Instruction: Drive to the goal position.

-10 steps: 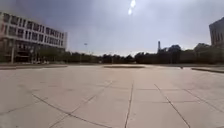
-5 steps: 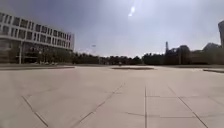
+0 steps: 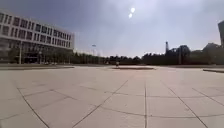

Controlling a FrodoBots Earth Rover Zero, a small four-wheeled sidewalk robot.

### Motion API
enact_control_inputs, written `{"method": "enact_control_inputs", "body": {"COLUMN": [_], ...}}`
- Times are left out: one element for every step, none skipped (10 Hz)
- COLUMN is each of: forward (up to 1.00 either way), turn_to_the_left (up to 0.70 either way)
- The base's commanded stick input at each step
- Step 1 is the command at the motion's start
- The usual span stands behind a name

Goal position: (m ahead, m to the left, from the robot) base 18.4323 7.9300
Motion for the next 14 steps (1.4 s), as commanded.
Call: {"method": "enact_control_inputs", "body": {"forward": [0.25, 0.58, 0.70, 0.70, 0.70, 0.70, 0.70, 0.70, 0.70, 0.70, 0.70, 0.70, 0.70, 0.70], "turn_to_the_left": [-0.01, -0.01, -0.01, -0.01, -0.01, -0.01, -0.01, -0.01, -0.01, -0.01, -0.01, -0.01, -0.01, -0.01]}}
